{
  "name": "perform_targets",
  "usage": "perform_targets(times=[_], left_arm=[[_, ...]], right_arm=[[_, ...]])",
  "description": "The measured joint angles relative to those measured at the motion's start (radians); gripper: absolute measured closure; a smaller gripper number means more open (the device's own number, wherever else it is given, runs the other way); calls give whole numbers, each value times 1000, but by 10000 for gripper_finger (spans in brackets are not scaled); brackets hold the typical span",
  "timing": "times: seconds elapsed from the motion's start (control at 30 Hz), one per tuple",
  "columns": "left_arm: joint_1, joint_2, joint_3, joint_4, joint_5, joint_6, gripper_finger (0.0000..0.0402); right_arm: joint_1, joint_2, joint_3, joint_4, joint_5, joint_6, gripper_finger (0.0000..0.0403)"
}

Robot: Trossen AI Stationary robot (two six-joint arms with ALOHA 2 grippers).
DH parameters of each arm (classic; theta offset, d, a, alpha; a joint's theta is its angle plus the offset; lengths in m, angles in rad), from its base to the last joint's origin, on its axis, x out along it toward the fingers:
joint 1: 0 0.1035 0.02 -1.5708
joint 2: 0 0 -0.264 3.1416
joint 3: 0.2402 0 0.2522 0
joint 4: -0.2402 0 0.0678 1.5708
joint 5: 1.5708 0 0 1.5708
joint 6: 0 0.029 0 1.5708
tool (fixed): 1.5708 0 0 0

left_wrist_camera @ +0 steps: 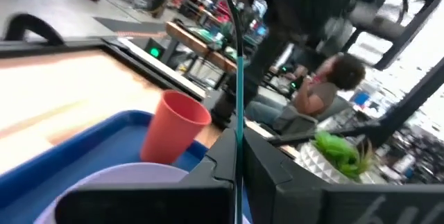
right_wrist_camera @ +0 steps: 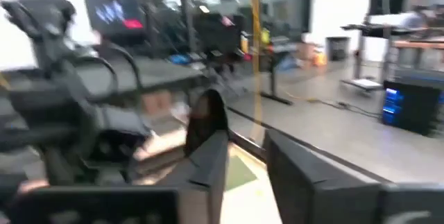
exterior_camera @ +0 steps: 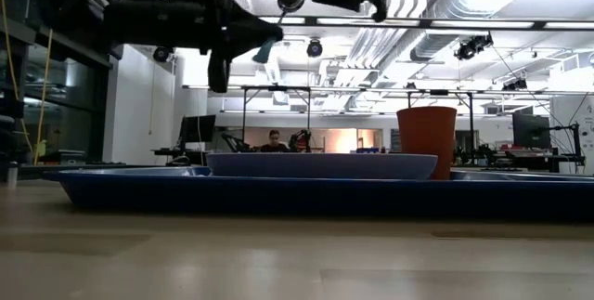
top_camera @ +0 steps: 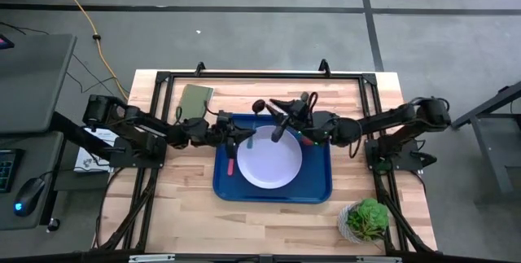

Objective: Pick and place plate/cup/fork/spoon on tray
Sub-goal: Put the blue spoon on the blue serving tray to the left of the red fork

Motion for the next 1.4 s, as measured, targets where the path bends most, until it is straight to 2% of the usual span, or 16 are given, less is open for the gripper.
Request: perform_targets(times=[0.13,0.3,0.4,0.53,0.67,0.77,0.87,1.0,1.13,1.27,1.33,1.4], left_arm=[[13,-62,-48,9,-36,0,401],[13,-164,-115,16,-83,0,401],[13,-250,-185,15,-115,-6,401],[1,-363,-303,-22,-170,-75,401],[-36,-424,-351,-235,-234,-226,401],[-108,-406,-319,-413,-273,-334,401],[-196,-364,-251,-506,-323,-367,401],[-313,-331,-175,-671,-433,-472,401],[-445,-333,-150,-882,-537,-753,401],[-598,-322,-148,-937,-643,-1063,401],[-648,-309,-141,-942,-717,-1157,401],[-672,-267,-104,-937,-750,-1177,401]], right_arm=[[18,-43,0,-139,77,-7,246],[41,-61,-1,-216,144,-29,201],[50,-74,-1,-286,178,-36,187],[66,-98,-1,-463,183,49,183],[79,-116,-1,-578,182,144,182],[84,-117,-1,-590,176,169,182],[86,-117,-1,-587,170,186,182],[86,-117,-1,-594,156,191,182],[86,-117,-1,-625,144,225,182],[86,-117,-1,-630,143,233,182],[86,-117,-1,-629,144,234,182],[86,-117,-1,-628,144,243,182]])
